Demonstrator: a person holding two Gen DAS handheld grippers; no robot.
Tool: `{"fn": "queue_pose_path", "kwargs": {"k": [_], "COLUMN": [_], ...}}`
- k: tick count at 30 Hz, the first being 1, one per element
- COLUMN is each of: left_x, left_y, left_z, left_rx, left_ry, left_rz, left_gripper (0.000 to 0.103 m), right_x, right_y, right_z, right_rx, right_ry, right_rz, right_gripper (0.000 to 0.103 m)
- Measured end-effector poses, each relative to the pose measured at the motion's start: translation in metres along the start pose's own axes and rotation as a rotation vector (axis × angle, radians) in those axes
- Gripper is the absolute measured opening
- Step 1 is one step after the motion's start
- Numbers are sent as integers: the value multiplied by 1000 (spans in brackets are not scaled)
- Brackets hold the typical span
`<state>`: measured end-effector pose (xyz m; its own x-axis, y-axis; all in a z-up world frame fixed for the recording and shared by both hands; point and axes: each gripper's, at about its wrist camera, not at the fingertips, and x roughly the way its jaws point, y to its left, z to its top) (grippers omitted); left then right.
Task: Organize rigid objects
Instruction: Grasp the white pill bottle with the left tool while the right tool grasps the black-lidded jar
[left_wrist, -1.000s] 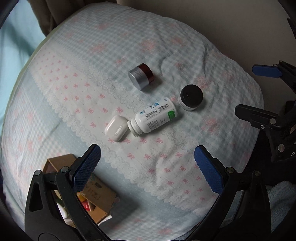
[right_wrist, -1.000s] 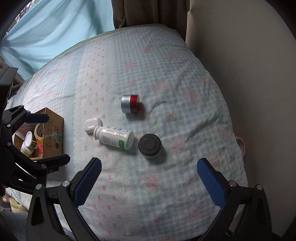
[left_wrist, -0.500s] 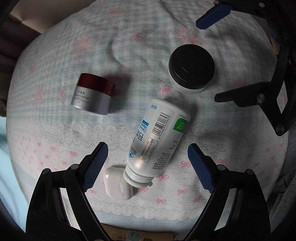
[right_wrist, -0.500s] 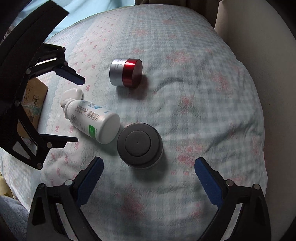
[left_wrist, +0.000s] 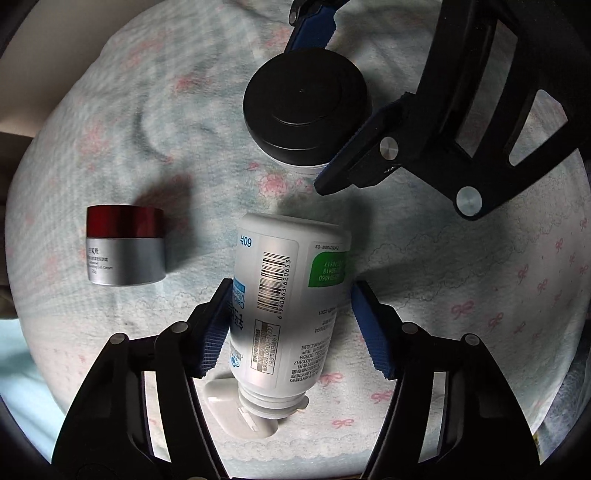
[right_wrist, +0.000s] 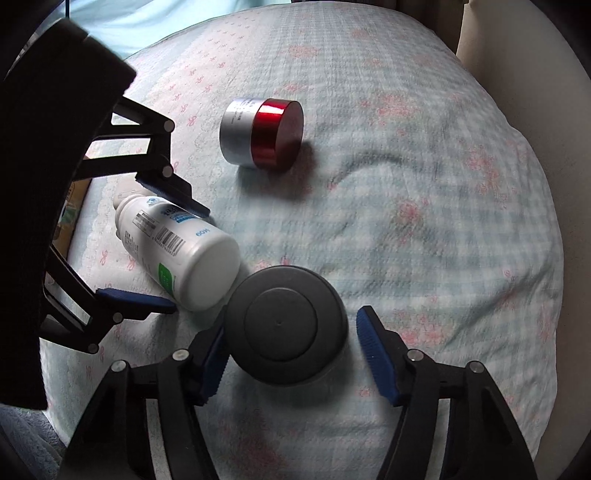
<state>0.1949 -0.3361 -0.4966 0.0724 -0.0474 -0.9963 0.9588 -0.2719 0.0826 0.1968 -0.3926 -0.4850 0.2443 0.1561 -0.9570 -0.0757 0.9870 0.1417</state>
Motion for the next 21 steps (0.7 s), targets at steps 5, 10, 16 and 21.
{"fn": "queue_pose_path", "kwargs": {"k": [5, 10, 16, 21], "left_x": [-2, -2, -17, -32], "left_y": [10, 4, 22, 43], "left_z": [2, 3, -2, -14], "left_rx": [-47, -62, -157, -283], "left_ry": [5, 9, 11, 6], "left_rz": [-22, -7, -15, -22], "left_gripper": [50, 50, 49, 49], "right_x": [0, -1, -15, -33], "right_y": [2, 3, -5, -9], "right_z": [6, 12, 13, 14], "right_rx": [6, 24, 64, 85], "right_ry": [7, 6, -7, -21], "right_rz": [8, 7, -1, -30], "right_gripper": [55, 55, 54, 54]}}
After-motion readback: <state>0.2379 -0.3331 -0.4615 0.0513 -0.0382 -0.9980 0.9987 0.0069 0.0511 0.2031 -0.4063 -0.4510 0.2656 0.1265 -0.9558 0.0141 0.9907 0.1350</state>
